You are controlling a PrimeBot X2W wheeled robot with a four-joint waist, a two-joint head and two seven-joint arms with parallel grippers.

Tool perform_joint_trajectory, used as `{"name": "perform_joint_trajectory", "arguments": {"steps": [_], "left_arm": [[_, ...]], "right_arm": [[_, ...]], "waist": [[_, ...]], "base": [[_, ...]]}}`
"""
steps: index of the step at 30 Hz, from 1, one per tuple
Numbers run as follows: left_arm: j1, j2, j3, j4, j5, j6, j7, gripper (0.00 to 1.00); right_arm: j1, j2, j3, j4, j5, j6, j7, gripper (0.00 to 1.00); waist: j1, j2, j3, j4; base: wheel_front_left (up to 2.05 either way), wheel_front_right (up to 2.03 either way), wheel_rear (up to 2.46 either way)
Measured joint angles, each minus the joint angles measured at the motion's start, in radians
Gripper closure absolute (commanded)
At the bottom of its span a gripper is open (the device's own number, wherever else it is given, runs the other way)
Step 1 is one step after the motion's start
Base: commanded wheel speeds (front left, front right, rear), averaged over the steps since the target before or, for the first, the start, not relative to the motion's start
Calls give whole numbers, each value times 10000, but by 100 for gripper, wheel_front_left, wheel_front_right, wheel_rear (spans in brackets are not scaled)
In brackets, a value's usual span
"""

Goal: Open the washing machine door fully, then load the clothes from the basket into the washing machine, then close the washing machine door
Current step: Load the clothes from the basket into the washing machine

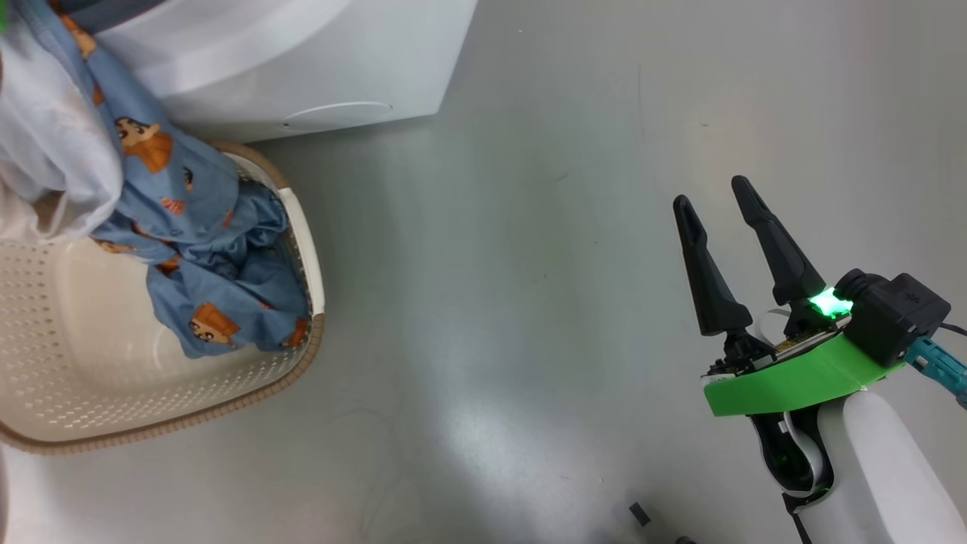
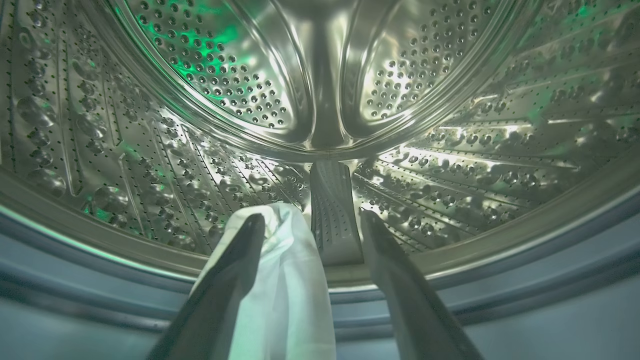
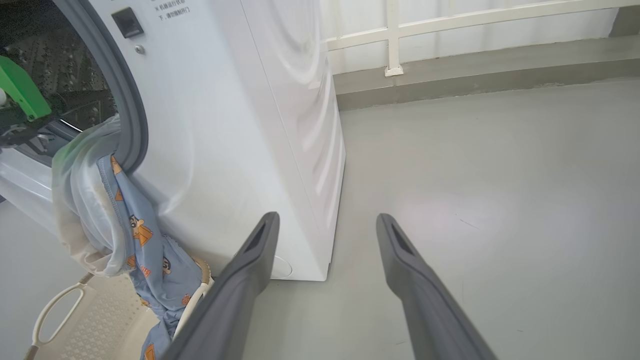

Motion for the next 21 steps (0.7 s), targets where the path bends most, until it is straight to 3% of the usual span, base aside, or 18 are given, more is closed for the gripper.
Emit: {"name": "perform_joint_trajectory", "arguments": {"steps": [6, 12, 21], "left_arm": [[540, -230, 81, -617, -117, -13, -119, 0], [1620, -453, 685, -1929, -520, -42, -119, 0], [3243, -755, 1197, -4136, -224, -44, -121, 0]], "right_arm": [[2, -56, -6, 6, 0, 0, 0, 0], [1, -180, -71, -6, 0, 0, 0, 0], [12, -359, -393, -48, -2, 0, 0, 0]], "waist": [[0, 0, -92, 176], [0, 0, -161, 382], [0, 0, -206, 708]], "base": [[0, 0, 0], [0, 0, 0], [0, 0, 0]]}}
